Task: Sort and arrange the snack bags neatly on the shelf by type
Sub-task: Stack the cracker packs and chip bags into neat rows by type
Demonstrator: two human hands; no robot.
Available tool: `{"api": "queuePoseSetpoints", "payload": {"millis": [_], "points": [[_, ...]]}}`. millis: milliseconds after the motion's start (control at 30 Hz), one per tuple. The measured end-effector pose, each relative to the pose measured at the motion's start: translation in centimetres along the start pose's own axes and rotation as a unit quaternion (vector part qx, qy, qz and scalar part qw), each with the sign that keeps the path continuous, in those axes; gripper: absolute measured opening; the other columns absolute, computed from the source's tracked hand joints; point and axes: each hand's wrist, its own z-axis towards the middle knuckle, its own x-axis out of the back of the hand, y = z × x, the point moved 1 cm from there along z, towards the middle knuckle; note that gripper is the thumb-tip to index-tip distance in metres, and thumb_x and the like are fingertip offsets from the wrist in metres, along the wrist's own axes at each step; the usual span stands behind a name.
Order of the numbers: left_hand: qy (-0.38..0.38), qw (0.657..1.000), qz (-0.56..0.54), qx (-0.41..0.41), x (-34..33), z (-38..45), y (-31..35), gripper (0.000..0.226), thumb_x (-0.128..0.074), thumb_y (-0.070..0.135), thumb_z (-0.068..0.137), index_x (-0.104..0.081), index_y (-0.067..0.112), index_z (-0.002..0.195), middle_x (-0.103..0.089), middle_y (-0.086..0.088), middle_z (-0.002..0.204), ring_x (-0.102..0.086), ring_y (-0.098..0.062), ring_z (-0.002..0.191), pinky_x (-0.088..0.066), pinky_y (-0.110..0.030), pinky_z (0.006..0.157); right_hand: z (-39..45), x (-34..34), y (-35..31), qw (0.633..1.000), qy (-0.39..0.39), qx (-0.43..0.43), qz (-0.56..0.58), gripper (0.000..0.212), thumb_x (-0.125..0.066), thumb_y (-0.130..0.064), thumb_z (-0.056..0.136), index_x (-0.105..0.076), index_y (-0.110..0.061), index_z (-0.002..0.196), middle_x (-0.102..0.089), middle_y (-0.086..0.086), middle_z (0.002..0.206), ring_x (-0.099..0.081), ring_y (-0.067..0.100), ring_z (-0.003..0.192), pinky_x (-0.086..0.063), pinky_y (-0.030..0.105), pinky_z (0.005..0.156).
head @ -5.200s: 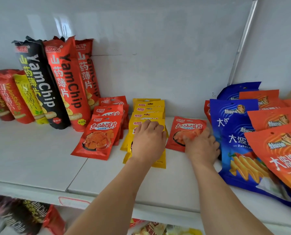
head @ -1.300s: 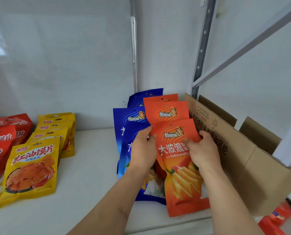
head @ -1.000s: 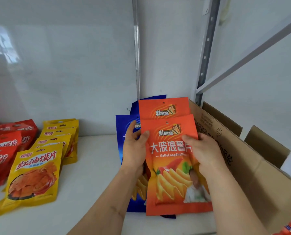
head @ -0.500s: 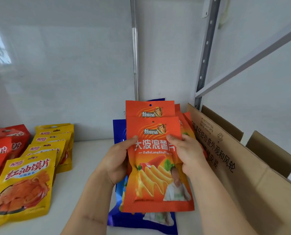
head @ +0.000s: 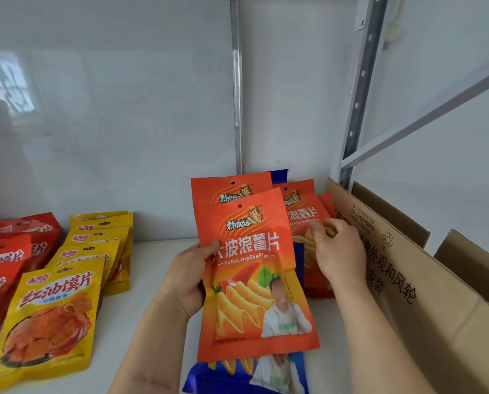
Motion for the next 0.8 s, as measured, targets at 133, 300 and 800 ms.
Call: {"api": "queuePoseSetpoints", "payload": {"millis": [133,300,800], "points": [[0.015,1.0,0.004,0.0,0.0,0.1,-0.1,0.026,-0.054,0.02,0.102,-0.063,0.005,0.12,-0.076,-0.02,0.102,-0.076,-0.034,0.076,-0.062,-0.047,0.071,0.6,-0.5,0.6,0.989,-0.049,-0.043,-0.132,0.058,-0.045,-0.057,0.096,-0.048,-0.019,0.14,-0.053,0.012,0.135,-0.05,0.037,0.122,-0.044,0.05,0.101],[0.031,0.999,0.014,-0.001,0.2,0.2,-0.3,0.026,-0.053,0.02,0.103,-0.062,0.005,0.121,-0.076,-0.021,0.102,-0.075,-0.035,0.076,-0.061,-0.047,0.072,0.3,-0.7,0.7,0.982,-0.04,-0.055,-0.175,0.066,-0.046,-0.064,0.092,-0.045,-0.016,0.138,-0.052,0.016,0.132,-0.049,0.038,0.12,-0.043,0.049,0.101],[0.073,0.995,-0.03,-0.064,1.0,0.2,0.7,0.025,-0.055,0.026,0.102,-0.062,0.009,0.12,-0.076,-0.019,0.105,-0.075,-0.036,0.086,-0.061,-0.049,0.075,1.0,1.8,-2.1,0.997,-0.005,0.046,-0.06,0.025,-0.059,-0.05,0.092,-0.059,-0.028,0.104,-0.064,-0.002,0.098,-0.064,0.028,0.093,-0.055,0.047,0.077]]}}
